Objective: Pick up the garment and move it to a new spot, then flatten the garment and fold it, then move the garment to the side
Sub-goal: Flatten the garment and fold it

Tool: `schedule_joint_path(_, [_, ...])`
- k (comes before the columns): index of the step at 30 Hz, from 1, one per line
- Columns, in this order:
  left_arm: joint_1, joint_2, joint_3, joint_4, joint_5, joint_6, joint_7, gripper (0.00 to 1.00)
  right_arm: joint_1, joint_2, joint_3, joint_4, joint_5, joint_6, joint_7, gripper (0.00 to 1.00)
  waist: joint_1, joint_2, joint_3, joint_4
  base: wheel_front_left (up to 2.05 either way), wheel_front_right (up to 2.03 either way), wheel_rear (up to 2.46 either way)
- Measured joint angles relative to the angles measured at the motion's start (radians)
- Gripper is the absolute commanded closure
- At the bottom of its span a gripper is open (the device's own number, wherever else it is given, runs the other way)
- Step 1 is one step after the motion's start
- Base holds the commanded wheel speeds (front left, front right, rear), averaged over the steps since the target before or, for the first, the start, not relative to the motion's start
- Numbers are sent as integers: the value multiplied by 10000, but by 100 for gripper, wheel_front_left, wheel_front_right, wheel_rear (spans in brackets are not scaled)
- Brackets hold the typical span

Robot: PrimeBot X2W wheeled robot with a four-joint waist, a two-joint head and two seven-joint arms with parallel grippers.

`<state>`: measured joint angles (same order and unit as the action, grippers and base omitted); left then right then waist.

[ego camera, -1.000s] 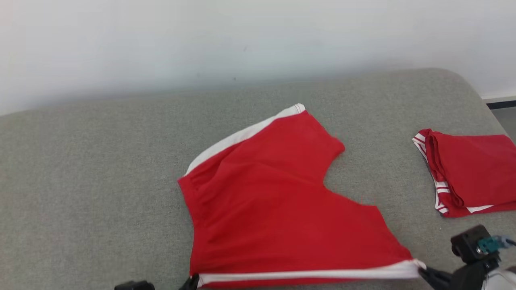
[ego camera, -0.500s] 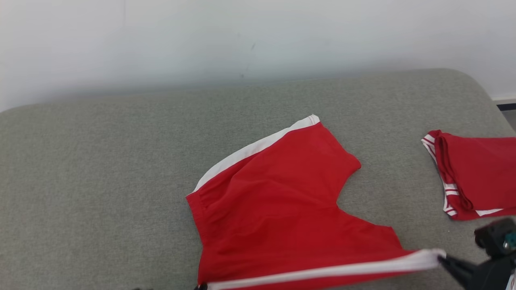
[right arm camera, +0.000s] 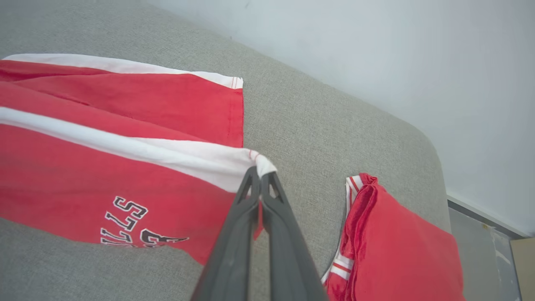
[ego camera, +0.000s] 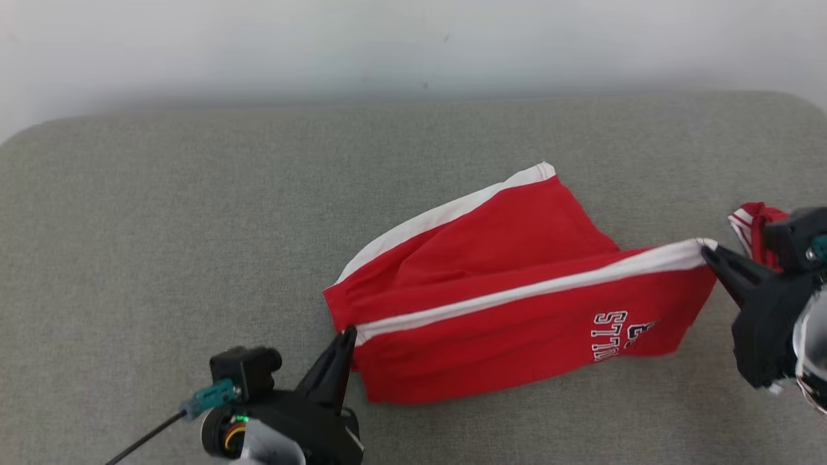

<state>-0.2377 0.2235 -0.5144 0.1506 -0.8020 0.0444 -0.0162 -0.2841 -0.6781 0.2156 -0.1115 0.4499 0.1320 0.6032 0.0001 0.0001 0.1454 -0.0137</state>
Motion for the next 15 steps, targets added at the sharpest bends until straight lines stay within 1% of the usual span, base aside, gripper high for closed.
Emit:
schedule_joint_path(7, [-1230, -583, 128, 740, 121, 236, -274, 100, -2166, 199, 1108, 1778, -29, 0, -951, 100, 0, 0, 621, 277, 0, 0, 0])
schedule_joint_path(10, [-1714, -844, 245, 1049, 75, 276, -314, 100, -2957, 330, 1292, 2525, -52, 0, -1350, 100, 1, 1, 917, 405, 0, 0, 0])
schedule_joint_path(15, [-2586, -1091, 337, 1599, 79, 399, -368, 100, -4130, 548, 1555, 3649, -180, -2, -1927, 100, 1, 1, 1391, 640, 0, 0, 0])
